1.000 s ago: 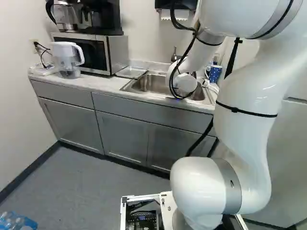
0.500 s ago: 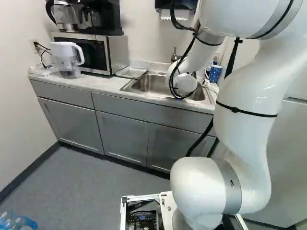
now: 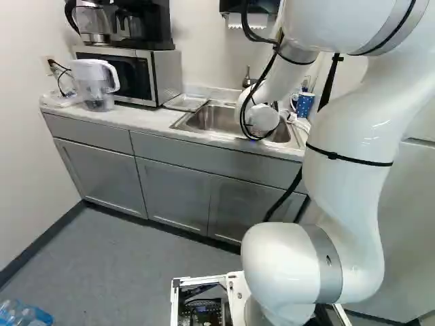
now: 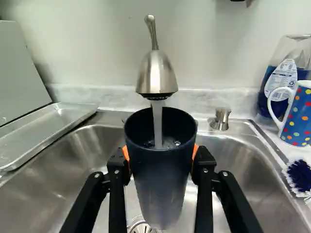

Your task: Rinse the cup and place it in the tray

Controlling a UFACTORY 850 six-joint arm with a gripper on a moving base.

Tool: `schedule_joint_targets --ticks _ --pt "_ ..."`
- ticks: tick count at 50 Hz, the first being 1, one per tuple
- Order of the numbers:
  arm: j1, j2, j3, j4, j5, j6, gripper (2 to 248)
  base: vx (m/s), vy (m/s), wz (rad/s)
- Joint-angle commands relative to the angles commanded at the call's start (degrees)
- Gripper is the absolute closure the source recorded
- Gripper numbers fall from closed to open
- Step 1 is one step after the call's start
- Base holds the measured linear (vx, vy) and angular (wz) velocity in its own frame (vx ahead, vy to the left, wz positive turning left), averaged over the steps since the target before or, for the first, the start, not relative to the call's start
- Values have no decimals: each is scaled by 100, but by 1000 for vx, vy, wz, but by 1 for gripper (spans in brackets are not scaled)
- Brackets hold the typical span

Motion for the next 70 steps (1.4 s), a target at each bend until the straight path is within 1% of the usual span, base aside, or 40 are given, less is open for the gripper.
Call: schedule_joint_targets --ticks 70 --pt "0 0 0 0 0 0 124 0 0 0"
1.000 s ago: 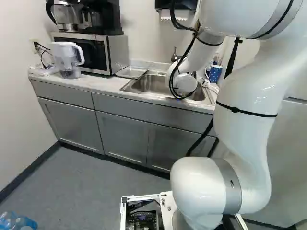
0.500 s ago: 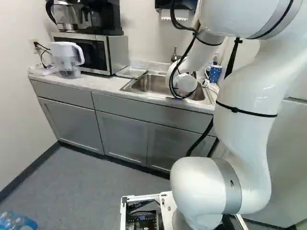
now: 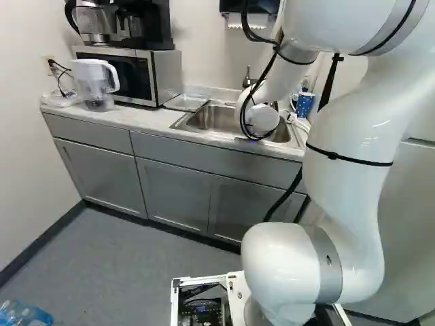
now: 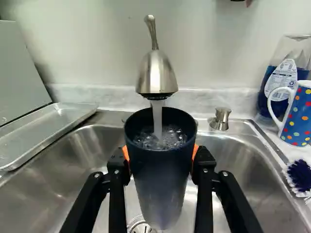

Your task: Rinse the cup and place it in the tray

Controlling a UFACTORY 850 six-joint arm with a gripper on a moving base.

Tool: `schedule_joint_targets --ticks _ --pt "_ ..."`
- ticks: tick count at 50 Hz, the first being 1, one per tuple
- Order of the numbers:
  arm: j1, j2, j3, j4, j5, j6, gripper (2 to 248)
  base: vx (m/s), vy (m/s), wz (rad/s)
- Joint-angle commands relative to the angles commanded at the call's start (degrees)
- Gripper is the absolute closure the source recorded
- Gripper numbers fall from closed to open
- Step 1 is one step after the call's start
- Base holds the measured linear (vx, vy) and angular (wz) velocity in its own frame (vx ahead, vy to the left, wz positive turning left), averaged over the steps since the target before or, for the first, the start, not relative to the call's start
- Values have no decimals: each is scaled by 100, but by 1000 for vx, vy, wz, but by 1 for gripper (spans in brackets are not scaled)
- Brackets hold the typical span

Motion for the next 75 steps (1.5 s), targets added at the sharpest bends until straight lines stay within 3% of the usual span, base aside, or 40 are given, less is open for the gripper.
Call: schedule_joint_targets --ticks 14,58,75 --pt "83 -18 -20 0 0 0 124 0 0 0" --pt "784 229 56 0 0 0 124 0 0 0" --pt "1059 274 -118 0 0 0 124 0 0 0"
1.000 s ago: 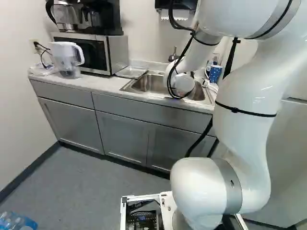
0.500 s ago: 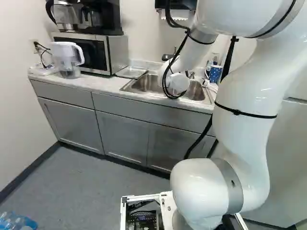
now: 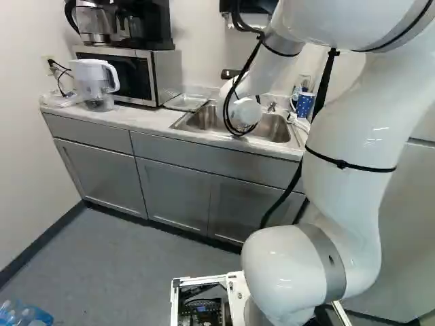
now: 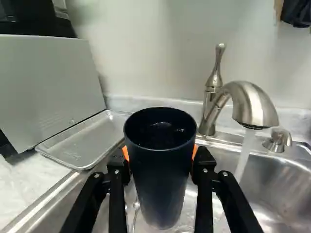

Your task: Rinse the cup and place it in the tray

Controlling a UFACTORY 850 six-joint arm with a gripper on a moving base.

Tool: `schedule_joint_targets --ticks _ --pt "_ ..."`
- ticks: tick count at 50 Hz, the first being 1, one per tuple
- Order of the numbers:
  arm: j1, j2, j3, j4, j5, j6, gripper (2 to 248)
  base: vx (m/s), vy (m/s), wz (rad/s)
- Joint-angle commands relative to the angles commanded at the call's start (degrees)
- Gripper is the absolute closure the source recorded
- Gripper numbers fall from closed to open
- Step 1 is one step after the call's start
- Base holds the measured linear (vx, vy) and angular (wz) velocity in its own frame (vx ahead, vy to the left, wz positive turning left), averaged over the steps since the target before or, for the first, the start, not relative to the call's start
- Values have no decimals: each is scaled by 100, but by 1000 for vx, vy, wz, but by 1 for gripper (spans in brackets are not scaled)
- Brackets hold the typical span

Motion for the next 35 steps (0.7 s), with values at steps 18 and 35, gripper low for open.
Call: schedule_joint_targets --ticks 18,35 --pt "253 -150 -397 0 -2 0 124 0 0 0" --pt "338 -37 -487 0 -183 0 124 0 0 0"
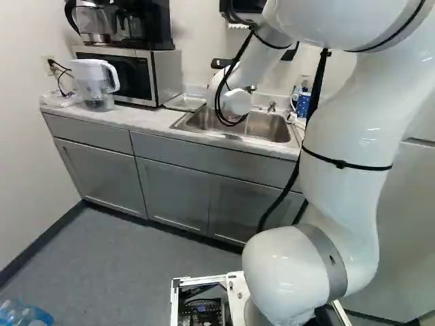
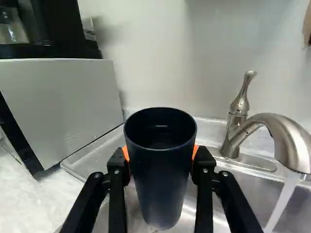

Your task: Rinse the cup and place it in the tray

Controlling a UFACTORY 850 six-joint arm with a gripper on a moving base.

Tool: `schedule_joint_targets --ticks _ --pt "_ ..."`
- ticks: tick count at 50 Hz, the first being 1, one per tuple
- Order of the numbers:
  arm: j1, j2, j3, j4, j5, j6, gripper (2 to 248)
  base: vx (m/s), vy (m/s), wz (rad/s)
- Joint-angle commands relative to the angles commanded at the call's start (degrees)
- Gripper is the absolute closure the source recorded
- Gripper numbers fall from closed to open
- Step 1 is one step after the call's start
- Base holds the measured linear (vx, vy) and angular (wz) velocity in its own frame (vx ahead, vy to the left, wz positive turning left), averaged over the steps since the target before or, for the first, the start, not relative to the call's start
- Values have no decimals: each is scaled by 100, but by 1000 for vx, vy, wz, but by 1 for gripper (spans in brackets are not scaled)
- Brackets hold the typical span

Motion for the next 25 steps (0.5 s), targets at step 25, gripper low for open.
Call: schedule_joint_targets --ticks 25 --pt "278 -90 -201 0 -229 0 124 0 0 0"
